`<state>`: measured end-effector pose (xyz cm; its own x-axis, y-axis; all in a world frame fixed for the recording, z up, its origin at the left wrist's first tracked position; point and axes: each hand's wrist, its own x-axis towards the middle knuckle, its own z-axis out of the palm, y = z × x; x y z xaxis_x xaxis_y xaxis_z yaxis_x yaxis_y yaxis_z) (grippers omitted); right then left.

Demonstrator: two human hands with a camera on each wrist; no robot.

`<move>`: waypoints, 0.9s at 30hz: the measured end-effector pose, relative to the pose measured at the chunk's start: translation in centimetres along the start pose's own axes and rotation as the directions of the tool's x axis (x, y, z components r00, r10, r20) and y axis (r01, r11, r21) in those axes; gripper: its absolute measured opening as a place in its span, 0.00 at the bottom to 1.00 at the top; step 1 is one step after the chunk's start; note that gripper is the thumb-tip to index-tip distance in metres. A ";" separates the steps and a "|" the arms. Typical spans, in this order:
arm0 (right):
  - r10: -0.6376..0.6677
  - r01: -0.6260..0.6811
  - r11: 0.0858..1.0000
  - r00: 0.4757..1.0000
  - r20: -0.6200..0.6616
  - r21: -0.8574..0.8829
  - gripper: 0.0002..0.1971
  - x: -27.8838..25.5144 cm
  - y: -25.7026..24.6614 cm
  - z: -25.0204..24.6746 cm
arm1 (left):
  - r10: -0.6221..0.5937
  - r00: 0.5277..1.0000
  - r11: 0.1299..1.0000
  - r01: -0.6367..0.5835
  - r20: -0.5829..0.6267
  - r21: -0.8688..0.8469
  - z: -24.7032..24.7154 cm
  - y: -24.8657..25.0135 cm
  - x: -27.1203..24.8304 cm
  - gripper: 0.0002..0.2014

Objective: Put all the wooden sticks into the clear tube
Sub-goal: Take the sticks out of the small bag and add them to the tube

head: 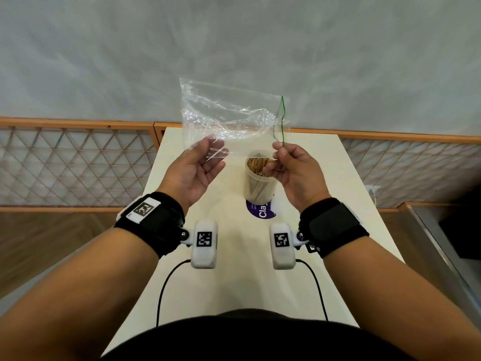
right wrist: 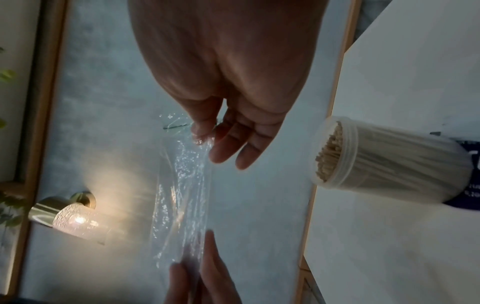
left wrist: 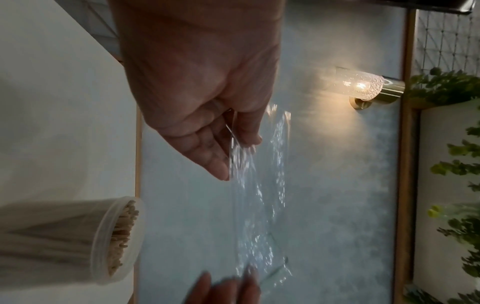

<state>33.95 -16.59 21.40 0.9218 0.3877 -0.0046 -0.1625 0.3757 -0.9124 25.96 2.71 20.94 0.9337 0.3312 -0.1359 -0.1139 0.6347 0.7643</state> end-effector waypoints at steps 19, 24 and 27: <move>-0.261 0.239 0.737 0.963 0.060 -0.632 0.11 -0.7 -5.0 -1.7 | 0.019 0.995 0.712 0.057 -0.100 0.700 -3.0 0.3 -0.6 0.36; -0.205 0.243 0.700 0.969 0.137 -0.671 0.08 -1.7 -4.8 -0.9 | -0.117 0.954 0.665 -0.130 0.275 0.735 1.1 1.5 -0.8 0.30; -0.149 0.221 0.673 0.975 0.163 -0.706 0.10 -1.8 -5.0 -1.2 | -0.175 0.923 0.564 -0.190 0.341 0.804 2.6 1.9 -1.1 0.12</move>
<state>33.49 -20.17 25.51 0.8659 0.4593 0.1982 0.3427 -0.2559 -0.9039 25.62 1.74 24.18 0.9981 -0.0436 -0.0442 0.0311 -0.2665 0.9633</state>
